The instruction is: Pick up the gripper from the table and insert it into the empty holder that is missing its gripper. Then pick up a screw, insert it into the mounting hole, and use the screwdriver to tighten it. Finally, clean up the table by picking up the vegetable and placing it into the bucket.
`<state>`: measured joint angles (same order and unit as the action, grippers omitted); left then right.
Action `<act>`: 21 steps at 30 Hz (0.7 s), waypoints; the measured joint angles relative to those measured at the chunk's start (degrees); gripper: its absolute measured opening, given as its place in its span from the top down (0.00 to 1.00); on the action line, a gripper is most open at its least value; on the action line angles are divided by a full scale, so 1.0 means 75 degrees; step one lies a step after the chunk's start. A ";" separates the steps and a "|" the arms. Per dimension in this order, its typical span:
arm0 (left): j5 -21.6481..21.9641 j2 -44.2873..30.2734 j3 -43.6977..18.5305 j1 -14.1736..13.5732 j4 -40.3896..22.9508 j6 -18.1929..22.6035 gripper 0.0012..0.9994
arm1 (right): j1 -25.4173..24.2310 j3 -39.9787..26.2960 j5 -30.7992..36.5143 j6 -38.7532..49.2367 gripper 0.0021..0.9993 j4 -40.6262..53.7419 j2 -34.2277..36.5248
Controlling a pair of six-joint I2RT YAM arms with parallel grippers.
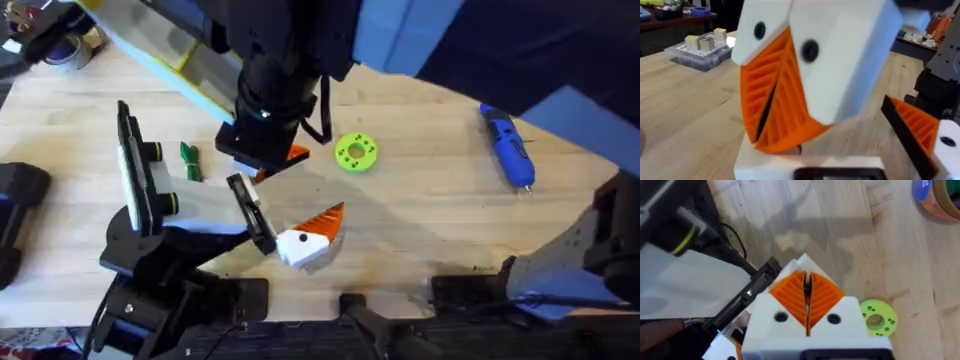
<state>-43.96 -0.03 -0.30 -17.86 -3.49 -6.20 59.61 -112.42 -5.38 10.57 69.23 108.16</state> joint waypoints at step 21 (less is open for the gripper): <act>0.0009 0.0000 0.0000 0.0002 -0.0003 -0.0033 0.01 | 0.0064 0.0058 0.0338 0.0021 0.72 0.0003 -0.0028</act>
<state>-43.90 -0.03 -0.30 -17.85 -3.51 -6.44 60.09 -111.98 -2.85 10.72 69.26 107.95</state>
